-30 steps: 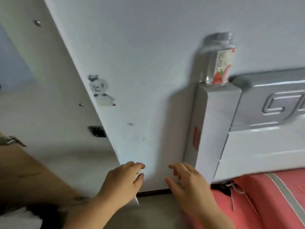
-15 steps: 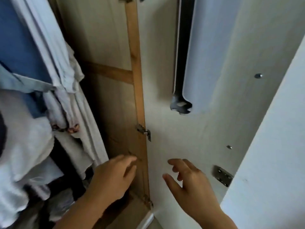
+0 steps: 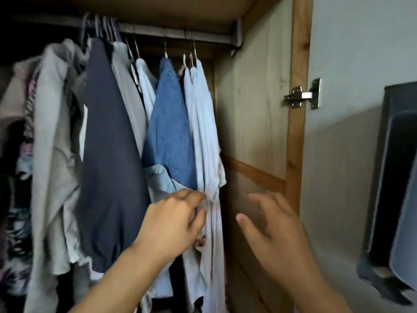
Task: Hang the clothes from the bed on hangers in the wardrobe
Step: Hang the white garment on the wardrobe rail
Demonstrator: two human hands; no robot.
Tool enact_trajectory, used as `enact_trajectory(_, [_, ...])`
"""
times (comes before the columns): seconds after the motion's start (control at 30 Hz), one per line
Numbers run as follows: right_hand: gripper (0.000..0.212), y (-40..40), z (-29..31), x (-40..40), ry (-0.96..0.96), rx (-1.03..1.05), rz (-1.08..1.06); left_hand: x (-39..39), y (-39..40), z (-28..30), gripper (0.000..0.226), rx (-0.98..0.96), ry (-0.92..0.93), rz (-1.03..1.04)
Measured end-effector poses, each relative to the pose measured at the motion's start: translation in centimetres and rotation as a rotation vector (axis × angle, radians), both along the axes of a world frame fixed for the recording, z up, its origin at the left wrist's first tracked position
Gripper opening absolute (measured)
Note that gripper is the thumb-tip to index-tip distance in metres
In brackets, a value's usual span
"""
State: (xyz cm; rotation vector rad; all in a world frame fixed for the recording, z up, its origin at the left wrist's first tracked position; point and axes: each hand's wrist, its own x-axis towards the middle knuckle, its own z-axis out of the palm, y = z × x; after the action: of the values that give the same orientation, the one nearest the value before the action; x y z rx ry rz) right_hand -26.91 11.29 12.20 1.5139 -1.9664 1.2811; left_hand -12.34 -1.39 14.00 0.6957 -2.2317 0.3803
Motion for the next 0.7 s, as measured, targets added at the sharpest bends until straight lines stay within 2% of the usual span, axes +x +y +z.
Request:
enact_trajectory(0.1, [0.037, -2.9, 3.9, -0.3, 0.031, -0.140, 0.031, -0.5, -1.8, 4.4, 0.038, -0.072, 0.079, -0.013])
enact_trajectory(0.27, [0.041, -8.3, 9.5, -1.2, 0.004, -0.225, 0.014, -2.6, -7.1, 10.6, 0.043, -0.131, 0.192, -0.127])
enact_trajectory(0.5, [0.039, -15.8, 17.6, -4.2, 0.039, -0.313, -0.105, -6.9, -14.4, 20.1, 0.039, -0.323, 0.180, -0.227])
enact_trajectory(0.7, [0.037, -20.0, 22.9, -6.0, 0.102, -0.340, -0.125, -9.2, -19.3, 25.9, 0.053, -0.328, 0.058, -0.248])
